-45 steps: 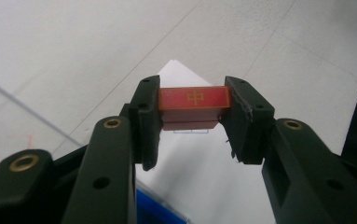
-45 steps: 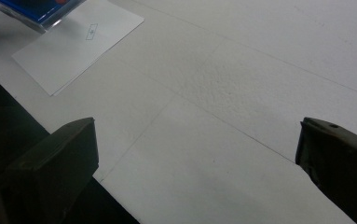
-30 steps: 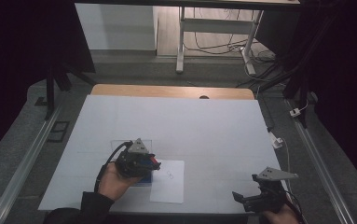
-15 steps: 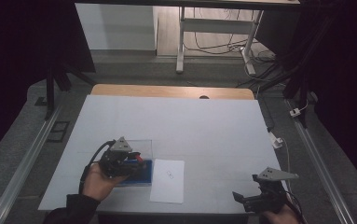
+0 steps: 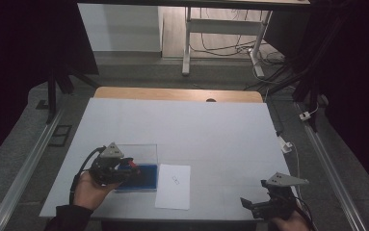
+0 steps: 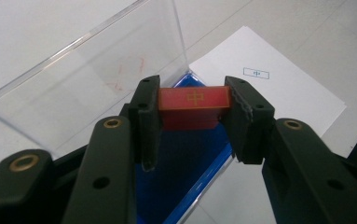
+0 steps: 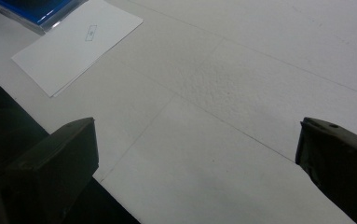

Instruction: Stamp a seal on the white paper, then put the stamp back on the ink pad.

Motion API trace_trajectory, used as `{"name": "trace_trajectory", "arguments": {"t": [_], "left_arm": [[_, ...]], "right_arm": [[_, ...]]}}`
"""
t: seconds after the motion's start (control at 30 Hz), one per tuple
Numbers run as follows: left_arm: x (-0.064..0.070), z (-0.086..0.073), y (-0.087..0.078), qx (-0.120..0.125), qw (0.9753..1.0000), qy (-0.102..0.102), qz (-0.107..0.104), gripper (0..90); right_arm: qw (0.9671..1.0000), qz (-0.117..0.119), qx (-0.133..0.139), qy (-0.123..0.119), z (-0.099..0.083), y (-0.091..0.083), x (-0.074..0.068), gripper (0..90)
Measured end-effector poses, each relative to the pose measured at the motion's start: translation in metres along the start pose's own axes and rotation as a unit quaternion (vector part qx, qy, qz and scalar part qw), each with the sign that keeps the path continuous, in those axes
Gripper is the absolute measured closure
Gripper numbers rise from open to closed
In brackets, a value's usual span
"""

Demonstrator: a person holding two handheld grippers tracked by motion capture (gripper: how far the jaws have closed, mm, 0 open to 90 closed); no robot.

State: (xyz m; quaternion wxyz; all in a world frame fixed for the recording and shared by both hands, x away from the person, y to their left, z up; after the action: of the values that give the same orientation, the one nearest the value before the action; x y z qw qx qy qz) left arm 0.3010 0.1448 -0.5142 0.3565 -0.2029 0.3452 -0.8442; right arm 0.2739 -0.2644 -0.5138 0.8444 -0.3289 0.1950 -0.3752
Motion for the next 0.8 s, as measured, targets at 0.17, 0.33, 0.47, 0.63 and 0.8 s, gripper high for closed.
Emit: {"name": "trace_trajectory", "arguments": {"t": [0.17, 0.33, 0.47, 0.63, 0.8], "left_arm": [[-0.001, -0.003, 0.0, -0.003, 1.0, -0.001, 0.007, 58.2], [-0.004, -0.007, 0.003, -0.006, 0.9999, -0.005, 0.01, 58.2], [-0.005, -0.009, 0.005, -0.005, 0.9999, -0.003, 0.015, 58.2], [-0.007, -0.011, 0.01, -0.006, 0.9999, -0.009, 0.013, 58.2], [-0.007, -0.014, 0.016, -0.016, 0.9998, -0.004, 0.012, 58.2]], "right_arm": [[1.0, 0.001, 0.002, -0.001, 0.0, 0.0, 0.0, 0.0], [1.0, 0.001, 0.0, 0.0, 0.0, 0.0, 0.0, 0.0], [1.0, 0.001, 0.001, 0.0, 0.0, 0.0, -0.001, 0.0], [1.0, 0.0, 0.0, 0.0, 0.0, 0.0, 0.0, 0.0], [1.0, 0.001, 0.0, -0.001, 0.0, 0.0, -0.001, 0.0]]}}
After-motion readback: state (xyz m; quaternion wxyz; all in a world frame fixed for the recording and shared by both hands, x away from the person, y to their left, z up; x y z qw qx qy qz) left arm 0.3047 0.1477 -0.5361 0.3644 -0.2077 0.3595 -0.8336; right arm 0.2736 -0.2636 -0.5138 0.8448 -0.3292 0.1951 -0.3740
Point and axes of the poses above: each handheld gripper's, and its own axes: y roughly forward along the jaws, z roughly out of its top, x roughly to its right, the point moved 8 cm from there along y, roughly forward along the jaws, and after that the axes turned 1 degree about -x, right-handed, at the moved point
